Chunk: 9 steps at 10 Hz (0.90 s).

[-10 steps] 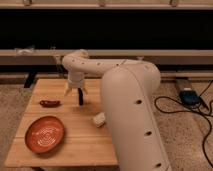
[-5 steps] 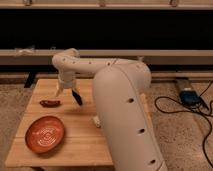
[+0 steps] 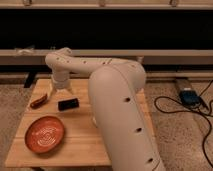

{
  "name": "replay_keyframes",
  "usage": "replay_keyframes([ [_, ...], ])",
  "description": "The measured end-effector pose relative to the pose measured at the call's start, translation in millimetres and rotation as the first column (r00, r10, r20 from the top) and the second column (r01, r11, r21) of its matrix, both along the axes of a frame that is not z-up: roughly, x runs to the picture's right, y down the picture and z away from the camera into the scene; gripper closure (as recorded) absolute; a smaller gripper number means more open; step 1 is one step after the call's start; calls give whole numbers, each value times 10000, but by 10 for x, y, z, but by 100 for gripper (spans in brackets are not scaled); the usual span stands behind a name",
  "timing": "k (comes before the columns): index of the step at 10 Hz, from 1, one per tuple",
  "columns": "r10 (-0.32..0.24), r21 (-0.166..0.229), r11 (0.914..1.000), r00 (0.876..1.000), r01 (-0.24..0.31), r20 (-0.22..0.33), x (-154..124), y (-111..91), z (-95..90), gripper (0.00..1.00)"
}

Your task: Knock the eraser over

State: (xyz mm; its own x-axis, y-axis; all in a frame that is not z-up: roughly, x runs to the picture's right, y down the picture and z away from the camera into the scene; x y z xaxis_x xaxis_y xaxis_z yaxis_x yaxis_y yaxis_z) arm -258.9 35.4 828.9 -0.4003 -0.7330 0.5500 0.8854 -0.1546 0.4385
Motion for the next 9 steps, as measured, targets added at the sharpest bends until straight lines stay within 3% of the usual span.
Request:
replay_keyframes([
  [4,-285,264,9992,9995,288,-130,29,-53,3,20],
  [9,-284,290,9992,9994,290,-177,47,-64,10,20],
])
